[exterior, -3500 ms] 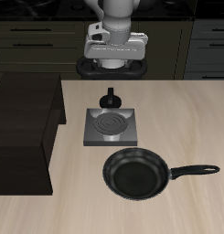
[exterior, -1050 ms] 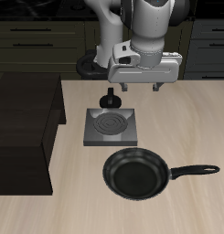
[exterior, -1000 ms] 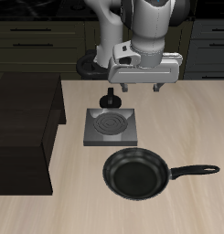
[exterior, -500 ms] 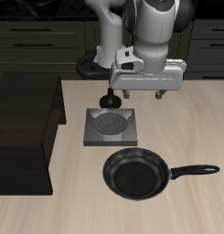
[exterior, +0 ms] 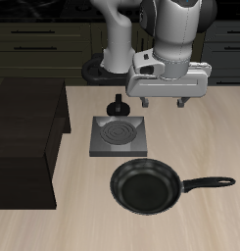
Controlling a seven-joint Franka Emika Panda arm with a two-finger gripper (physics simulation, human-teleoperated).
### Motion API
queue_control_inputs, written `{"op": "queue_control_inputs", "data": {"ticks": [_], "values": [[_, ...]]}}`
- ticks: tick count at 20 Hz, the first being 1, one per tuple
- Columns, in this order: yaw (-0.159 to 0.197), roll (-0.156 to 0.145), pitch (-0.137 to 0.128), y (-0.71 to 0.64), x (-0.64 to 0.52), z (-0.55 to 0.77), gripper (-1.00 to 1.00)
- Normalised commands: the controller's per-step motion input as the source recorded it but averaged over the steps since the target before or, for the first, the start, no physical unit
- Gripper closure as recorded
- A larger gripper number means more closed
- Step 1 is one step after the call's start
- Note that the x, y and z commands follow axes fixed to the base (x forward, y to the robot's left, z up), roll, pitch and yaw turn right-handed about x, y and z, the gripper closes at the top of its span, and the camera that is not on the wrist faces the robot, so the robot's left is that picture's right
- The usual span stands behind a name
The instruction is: Place the frypan on top of the shelf
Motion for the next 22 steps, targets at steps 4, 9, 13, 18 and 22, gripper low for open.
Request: {"op": "queue_control_inputs", "data": {"ticks": [4, 9, 13, 18, 22], "values": [[0.007, 0.005, -0.001, 0.16, 0.11, -0.03, -1.0], [0.028, 0.013, -0.011, 0.23, 0.07, -0.05, -1.0], [0.014, 0.007, -0.014, 0.19, 0.03, 0.04, -1.0], [0.009, 0.001, -0.019, 0.16, 0.1, 0.04, -1.0], [0.011, -0.009, -0.009, 0.03, 0.11, -0.05, -1.0]]}}
